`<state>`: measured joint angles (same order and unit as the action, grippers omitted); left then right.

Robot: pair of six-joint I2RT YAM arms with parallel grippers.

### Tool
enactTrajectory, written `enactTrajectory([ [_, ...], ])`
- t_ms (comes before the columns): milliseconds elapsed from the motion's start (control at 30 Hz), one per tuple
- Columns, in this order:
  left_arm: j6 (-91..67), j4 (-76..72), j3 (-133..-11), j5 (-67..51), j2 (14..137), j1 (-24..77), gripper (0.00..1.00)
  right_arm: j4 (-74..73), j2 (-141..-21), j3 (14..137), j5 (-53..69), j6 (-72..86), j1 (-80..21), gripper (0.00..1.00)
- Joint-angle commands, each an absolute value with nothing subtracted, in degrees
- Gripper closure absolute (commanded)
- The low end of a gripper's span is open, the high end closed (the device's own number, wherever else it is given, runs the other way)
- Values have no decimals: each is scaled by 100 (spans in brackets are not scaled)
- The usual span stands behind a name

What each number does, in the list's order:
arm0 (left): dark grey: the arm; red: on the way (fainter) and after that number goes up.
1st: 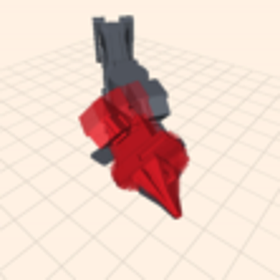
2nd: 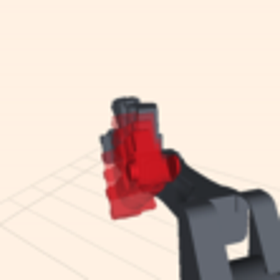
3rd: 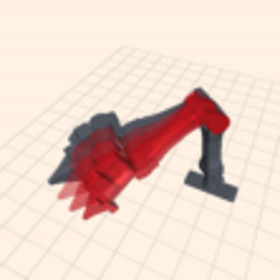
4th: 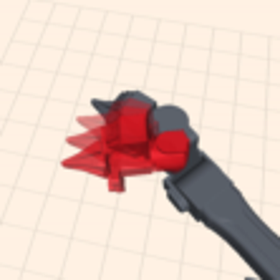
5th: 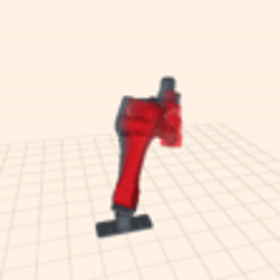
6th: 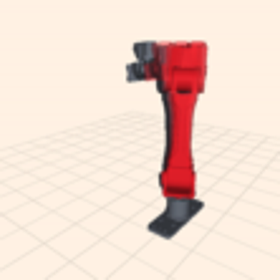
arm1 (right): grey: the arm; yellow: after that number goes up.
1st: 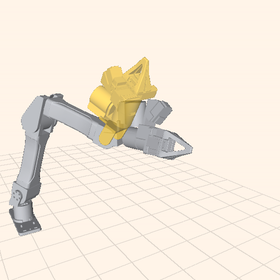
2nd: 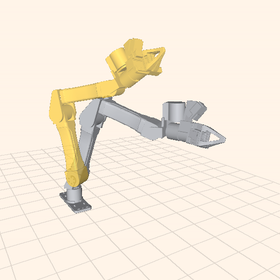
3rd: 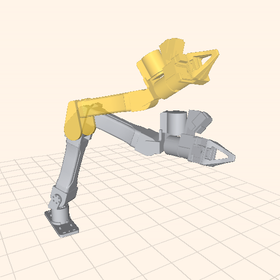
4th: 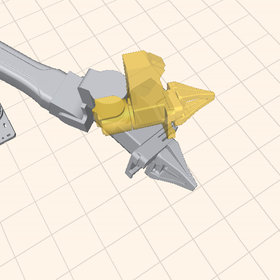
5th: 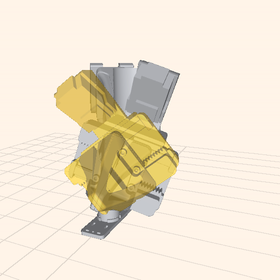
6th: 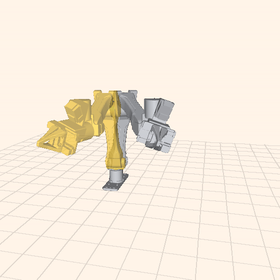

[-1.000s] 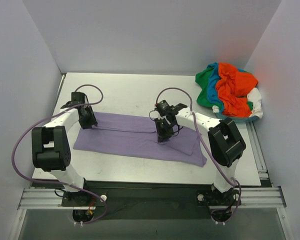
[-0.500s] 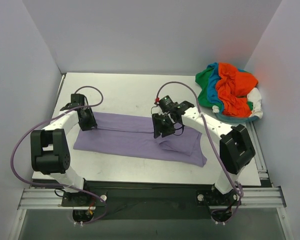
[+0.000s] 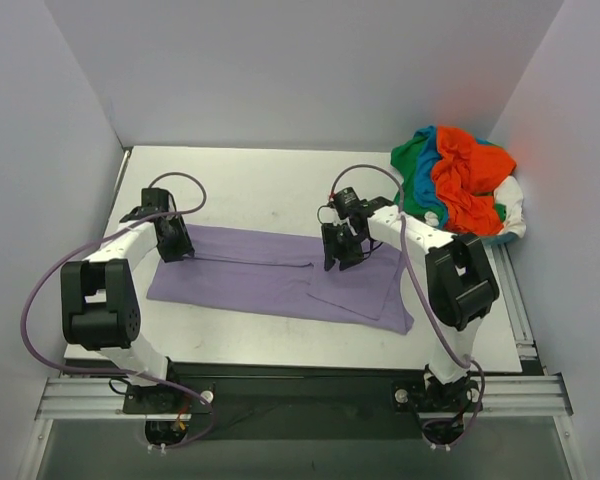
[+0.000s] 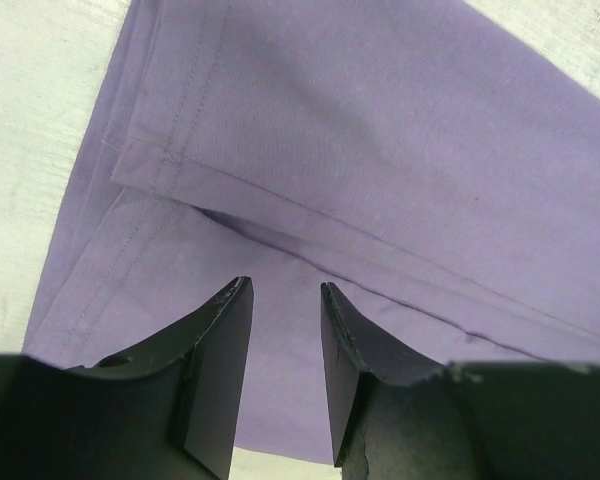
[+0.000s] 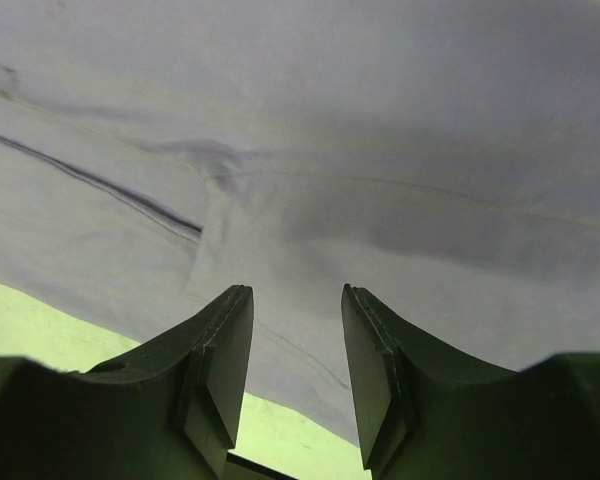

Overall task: Fold and stack the t-shirts
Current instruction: Fold the other side of the tshirt into a rectangle, then rotate the tshirt 90 degrees

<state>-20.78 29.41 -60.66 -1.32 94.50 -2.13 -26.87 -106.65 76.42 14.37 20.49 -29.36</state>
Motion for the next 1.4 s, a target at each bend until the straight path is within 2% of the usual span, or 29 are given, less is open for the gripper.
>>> enactTrajectory([
  [0,-2057,2883,-6091,-70,9184,-237,56,-2839,-10468,7375,1564,2012,-3023,59],
  [267,-2092,2874,-6135,-44,9176,-202,56,-2856,-9643,6567,1486,2329,-3147,59],
  [667,-2110,3085,-6899,18,9404,272,56,-2936,-8868,6003,1072,2768,-2716,58],
  [1067,-1837,2559,-7251,-764,10519,272,56,-3094,-9825,6442,607,3181,-2347,58],
  [1367,-1986,3101,-7225,-379,10890,27,56,-3410,-10782,7074,404,3138,-2294,58],
])
